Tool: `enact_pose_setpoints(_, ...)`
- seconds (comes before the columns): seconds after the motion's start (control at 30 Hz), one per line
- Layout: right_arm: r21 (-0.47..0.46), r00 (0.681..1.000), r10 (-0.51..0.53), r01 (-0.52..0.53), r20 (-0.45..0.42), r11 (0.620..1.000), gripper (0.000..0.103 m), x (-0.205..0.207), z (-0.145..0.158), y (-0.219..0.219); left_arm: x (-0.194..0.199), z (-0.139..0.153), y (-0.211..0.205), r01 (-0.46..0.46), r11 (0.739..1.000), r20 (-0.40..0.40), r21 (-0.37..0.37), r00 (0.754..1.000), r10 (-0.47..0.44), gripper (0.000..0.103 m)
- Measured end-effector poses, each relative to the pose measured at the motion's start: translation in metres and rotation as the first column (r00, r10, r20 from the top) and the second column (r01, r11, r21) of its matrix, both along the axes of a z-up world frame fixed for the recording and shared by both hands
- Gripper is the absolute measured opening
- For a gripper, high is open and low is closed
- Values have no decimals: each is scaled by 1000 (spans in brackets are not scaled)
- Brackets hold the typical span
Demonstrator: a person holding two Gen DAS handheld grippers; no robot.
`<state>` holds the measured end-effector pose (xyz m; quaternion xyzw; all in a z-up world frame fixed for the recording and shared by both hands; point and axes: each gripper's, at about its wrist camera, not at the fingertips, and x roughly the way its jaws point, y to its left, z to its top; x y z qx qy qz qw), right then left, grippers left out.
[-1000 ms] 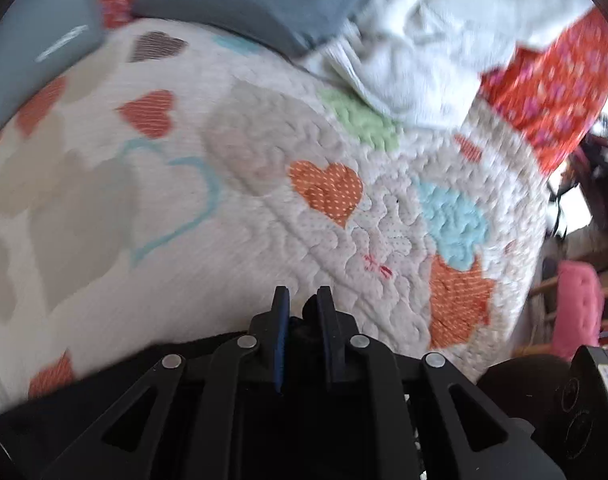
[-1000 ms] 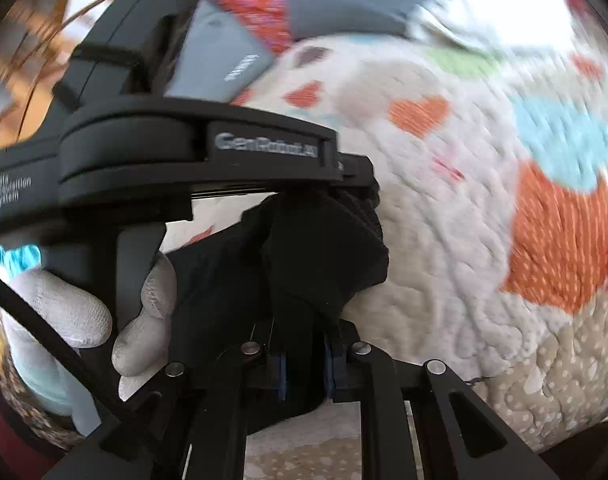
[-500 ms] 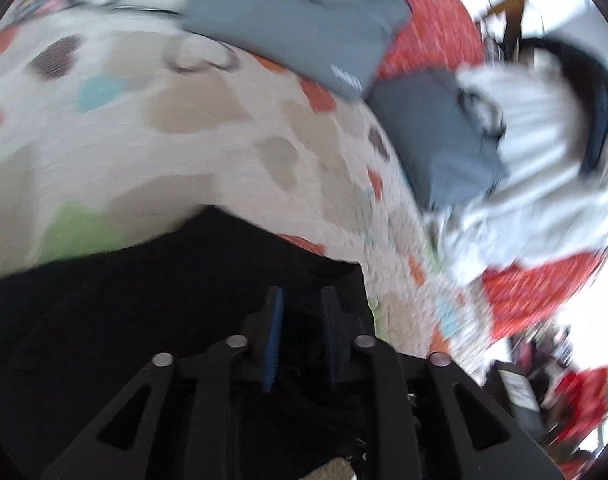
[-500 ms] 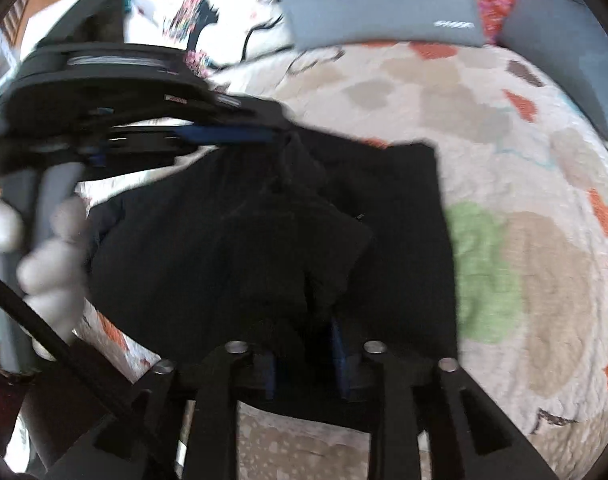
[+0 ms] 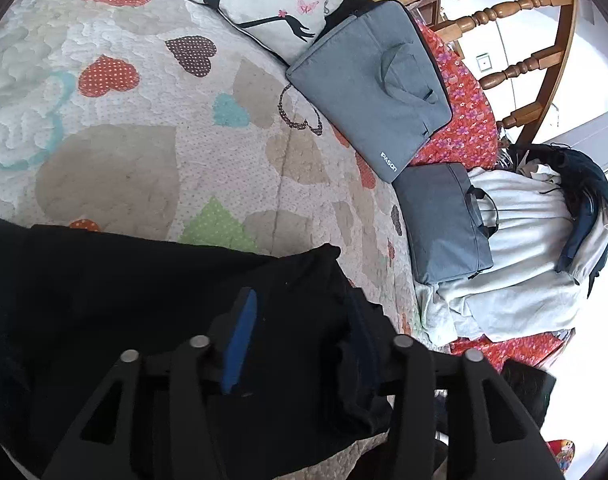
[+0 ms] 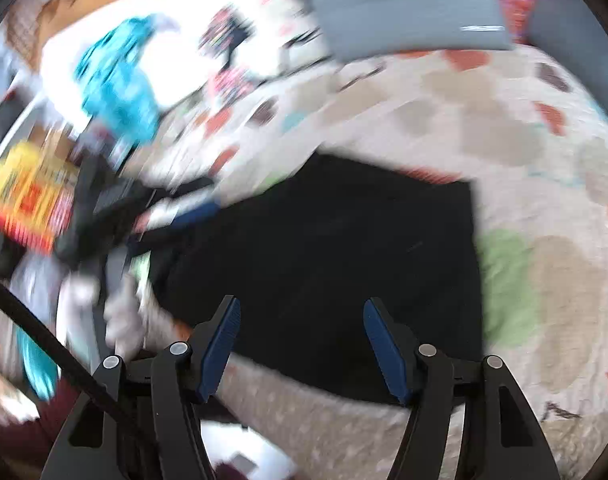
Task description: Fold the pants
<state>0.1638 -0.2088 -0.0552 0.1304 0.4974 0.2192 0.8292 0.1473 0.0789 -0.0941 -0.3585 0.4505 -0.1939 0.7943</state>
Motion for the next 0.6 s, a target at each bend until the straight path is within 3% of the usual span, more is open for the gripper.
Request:
enact_pose_setpoints(0.13, 51, 996, -40, 44, -74, 998, 62, 26, -23, 7, -5, 6, 6, -14, 1000, 10, -2, 1000, 14, 47)
enact_pose_setpoints(0.3, 183, 975, 4, 37, -222, 982, 64, 37, -73, 42, -9, 10, 16, -74, 995, 27, 59, 997, 73, 49)
enact_pose_setpoints(0.33, 215, 976, -8, 56, -218, 975, 69, 41, -78, 44, -9, 9, 18, -79, 995, 23, 58, 997, 77, 49)
enact_pose_setpoints(0.4, 267, 972, 5, 59, -233, 962, 80, 33, -73, 42, -9, 5, 20, -83, 995, 11, 50, 997, 82, 49)
enact_pose_setpoints(0.6, 258, 973, 32, 30, -230, 966, 79, 28, -67, 42, -10, 5, 18, -79, 995, 5, 66, 997, 79, 50)
